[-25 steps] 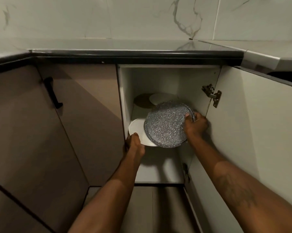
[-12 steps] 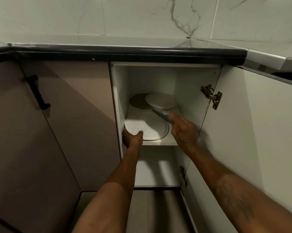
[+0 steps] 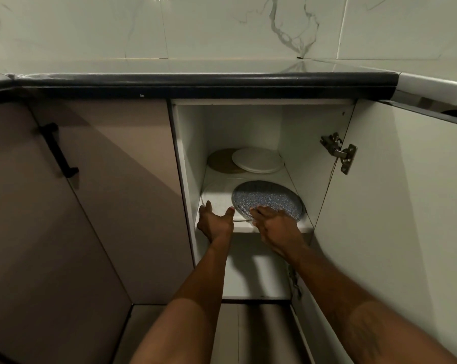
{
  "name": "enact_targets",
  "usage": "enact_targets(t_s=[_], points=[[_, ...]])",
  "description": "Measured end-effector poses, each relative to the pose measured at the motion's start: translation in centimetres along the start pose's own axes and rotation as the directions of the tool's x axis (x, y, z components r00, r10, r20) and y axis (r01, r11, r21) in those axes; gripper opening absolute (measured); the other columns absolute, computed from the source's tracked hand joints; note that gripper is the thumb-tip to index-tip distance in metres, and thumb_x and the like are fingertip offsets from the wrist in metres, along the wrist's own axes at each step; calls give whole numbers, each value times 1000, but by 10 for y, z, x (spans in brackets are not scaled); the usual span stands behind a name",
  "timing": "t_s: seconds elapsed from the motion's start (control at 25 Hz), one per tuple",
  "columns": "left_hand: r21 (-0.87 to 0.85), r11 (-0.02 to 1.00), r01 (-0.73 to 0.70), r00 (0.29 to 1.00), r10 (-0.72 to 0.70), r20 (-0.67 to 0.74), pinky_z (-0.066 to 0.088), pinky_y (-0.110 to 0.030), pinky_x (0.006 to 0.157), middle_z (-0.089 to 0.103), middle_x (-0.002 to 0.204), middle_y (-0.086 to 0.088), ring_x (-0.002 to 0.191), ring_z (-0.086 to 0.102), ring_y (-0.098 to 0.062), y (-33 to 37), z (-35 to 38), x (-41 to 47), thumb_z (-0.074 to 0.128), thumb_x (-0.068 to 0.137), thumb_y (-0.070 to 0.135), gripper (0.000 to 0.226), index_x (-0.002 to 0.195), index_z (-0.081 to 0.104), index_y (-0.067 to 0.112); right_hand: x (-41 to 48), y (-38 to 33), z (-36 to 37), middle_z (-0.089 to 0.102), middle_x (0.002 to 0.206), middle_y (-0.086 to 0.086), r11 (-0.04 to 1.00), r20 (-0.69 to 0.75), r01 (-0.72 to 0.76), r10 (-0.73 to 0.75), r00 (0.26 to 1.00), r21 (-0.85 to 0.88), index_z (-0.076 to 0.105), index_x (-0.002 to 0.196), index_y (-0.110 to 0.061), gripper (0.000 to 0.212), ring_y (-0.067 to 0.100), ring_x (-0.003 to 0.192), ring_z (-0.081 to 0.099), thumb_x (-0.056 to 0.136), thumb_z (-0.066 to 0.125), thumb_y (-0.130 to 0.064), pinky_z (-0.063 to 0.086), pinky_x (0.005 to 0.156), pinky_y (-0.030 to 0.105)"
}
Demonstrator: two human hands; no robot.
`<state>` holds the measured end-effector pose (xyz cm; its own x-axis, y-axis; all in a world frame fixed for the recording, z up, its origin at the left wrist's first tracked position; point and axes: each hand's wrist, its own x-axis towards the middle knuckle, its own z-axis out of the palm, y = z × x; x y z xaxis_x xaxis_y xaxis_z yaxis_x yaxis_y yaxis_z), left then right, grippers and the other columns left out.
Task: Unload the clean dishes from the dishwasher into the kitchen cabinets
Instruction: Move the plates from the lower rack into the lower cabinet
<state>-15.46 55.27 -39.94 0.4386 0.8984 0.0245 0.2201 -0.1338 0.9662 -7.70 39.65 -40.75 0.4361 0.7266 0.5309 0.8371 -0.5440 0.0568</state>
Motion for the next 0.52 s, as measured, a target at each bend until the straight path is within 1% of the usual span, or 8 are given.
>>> enact_targets(t_s=[0.08, 0.16, 0.24, 0.36, 0.4, 0.52], points=[[-24, 1000, 1, 1000, -2, -11, 26, -31, 119, 43, 152, -13, 141, 39, -28, -2, 2, -1, 83, 78, 30, 81, 145, 47, 4, 2, 3, 8, 65, 131, 2, 998, 40, -53, 52, 998, 42, 59, 134, -20, 42, 24, 119, 62, 93, 57, -28, 51, 97, 48], [-18, 1000, -17, 1000, 16, -25, 25, -29, 118, 39, 154, -14, 143, 37, -28, -4, 4, 0, 83, 78, 31, 79, 144, 48, 5, 4, 5, 12, 64, 133, 1, 995, 65, -77, 73, 995, 60, 59, 135, -21, 46, 23, 123, 60, 90, 57, -28, 48, 101, 50], [-9, 1000, -19, 999, 18, -32, 24, -27, 117, 36, 156, -13, 144, 35, -27, -3, 6, 0, 82, 80, 30, 78, 145, 48, 6, 7, 8, 14, 60, 138, 1, 992, 118, -98, 88, 989, 82, 56, 138, -22, 51, 22, 128, 56, 88, 51, -30, 43, 107, 51], [-20, 1000, 0, 999, 0, -41, 26, -30, 117, 37, 156, -13, 144, 35, -28, -2, 8, -1, 83, 79, 28, 77, 144, 49, 6, 13, 8, 15, 52, 148, 3, 981, 216, -153, 124, 968, 120, 49, 145, -22, 61, 21, 137, 47, 86, 42, -35, 32, 115, 53], [-21, 1000, 4, 999, -4, -46, 28, -32, 117, 37, 156, -13, 144, 35, -28, -1, 9, -2, 83, 79, 27, 76, 144, 49, 6, 14, 7, 16, 51, 149, 3, 978, 221, -165, 135, 966, 124, 48, 146, -22, 62, 21, 138, 46, 86, 42, -35, 30, 116, 54], [-2, 1000, 4, 998, -4, -62, 29, -34, 118, 35, 156, -15, 144, 34, -29, -3, 13, 0, 82, 80, 27, 71, 141, 52, 3, 15, 2, 22, 52, 148, 2, 971, 175, -203, 180, 968, 124, 48, 146, -23, 57, 20, 137, 47, 90, 41, -34, 26, 115, 60]])
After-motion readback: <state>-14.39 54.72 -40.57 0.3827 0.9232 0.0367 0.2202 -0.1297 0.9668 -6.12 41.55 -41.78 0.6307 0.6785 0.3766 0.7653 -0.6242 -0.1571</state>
